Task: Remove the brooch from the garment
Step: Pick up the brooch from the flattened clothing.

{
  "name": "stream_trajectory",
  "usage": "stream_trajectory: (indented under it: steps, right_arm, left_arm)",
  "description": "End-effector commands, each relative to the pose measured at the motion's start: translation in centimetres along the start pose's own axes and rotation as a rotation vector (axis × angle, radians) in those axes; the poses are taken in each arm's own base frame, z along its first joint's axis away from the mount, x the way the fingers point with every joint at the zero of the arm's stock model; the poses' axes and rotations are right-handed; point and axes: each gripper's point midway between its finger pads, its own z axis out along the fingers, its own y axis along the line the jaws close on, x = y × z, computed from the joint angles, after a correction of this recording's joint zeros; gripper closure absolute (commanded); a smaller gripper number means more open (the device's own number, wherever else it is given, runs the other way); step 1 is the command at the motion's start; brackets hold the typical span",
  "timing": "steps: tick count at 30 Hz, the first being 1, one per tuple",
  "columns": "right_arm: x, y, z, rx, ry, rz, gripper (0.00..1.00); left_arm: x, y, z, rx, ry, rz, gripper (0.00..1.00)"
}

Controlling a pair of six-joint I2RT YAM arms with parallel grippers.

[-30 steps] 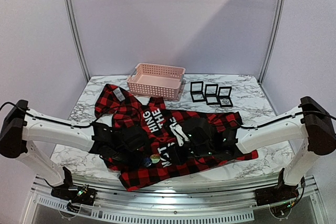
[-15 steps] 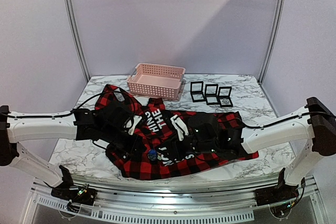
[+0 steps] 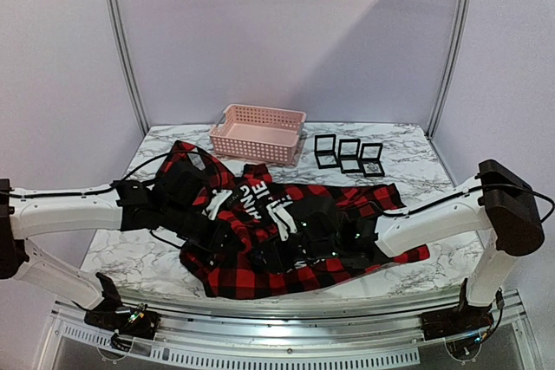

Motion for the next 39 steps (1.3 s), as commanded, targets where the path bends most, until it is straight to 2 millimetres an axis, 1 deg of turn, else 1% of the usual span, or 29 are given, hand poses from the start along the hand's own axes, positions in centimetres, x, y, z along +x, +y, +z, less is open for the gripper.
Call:
stream_trajectory:
  steps: [1, 6, 11, 16, 21, 25, 29, 33, 36, 39]
  right_arm:
    - [1.0, 0.9, 0.7, -0.054, 0.039, 0.018, 0.53]
    - [1.2, 1.0, 0.8, -0.064, 0.044, 0.003, 0.51]
    - [1.2, 0.5, 1.3, -0.037, 0.041, 0.006, 0.57]
    - [1.8, -0.4, 1.8, 0.0, 0.051, 0.009, 0.61]
    - [1.3, -1.4, 1.9, 0.062, 0.034, 0.012, 0.63]
    - [1.0, -1.6, 1.9, 0.078, 0.021, 0.024, 0.63]
    - [0.7, -1.8, 1.9, 0.097, 0.007, 0.039, 0.68]
    - [0.3, -2.7, 1.6, 0.181, -0.02, 0.035, 0.7]
    - [0.6, -3.6, 1.4, 0.244, -0.012, 0.031, 0.72]
    - [0.6, -3.8, 1.4, 0.271, -0.007, 0.025, 0.74]
  left_arm:
    - [-0.7, -0.6, -0.6, 0.047, -0.039, 0.019, 1.0]
    - [-0.8, -0.7, -0.6, 0.057, -0.044, 0.013, 1.0]
    - [-0.8, -0.9, -0.6, 0.066, -0.044, 0.009, 1.0]
    - [-0.9, -0.9, -0.8, 0.07, -0.051, 0.006, 1.0]
    - [-0.8, -0.9, -0.7, 0.073, -0.052, -0.001, 1.0]
    - [-0.8, -0.9, -0.7, 0.072, -0.052, -0.006, 1.0]
    - [-0.8, -0.8, -0.7, 0.067, -0.053, -0.012, 1.0]
    - [-1.1, -0.3, -0.9, 0.046, -0.07, -0.032, 1.0]
    - [-1.1, -0.1, -0.9, 0.04, -0.074, -0.041, 1.0]
    - [-1.3, 0.0, -1.0, 0.034, -0.083, -0.049, 1.0]
